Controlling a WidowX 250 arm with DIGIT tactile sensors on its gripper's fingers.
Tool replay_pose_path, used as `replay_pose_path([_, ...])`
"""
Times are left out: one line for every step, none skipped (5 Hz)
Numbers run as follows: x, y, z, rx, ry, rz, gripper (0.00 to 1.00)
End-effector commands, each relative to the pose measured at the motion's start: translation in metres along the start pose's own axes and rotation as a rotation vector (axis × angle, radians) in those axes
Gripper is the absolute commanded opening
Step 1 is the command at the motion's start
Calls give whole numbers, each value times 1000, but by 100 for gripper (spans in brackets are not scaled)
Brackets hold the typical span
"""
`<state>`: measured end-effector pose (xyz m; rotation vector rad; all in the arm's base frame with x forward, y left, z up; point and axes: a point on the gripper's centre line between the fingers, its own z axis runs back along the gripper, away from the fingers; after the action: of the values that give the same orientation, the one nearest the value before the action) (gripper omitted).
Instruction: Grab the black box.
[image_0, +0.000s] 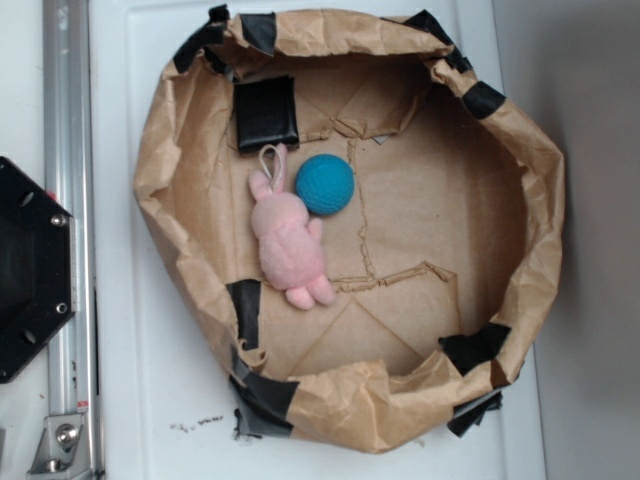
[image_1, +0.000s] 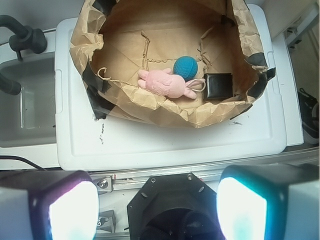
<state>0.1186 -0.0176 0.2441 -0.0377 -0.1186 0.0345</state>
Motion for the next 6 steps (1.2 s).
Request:
replay_pose_path([0, 0, 0, 0, 0, 0, 100])
replay_pose_path([46, 2, -35, 35, 29, 63, 100])
replay_pose_path([93, 12, -60, 19, 41, 231, 100])
replay_pose_path([113, 21, -95, -26, -9, 483, 100])
replay_pose_path([86, 46, -115, 69, -83, 720, 100])
replay_pose_path([77, 70, -145, 199, -91, 952, 100])
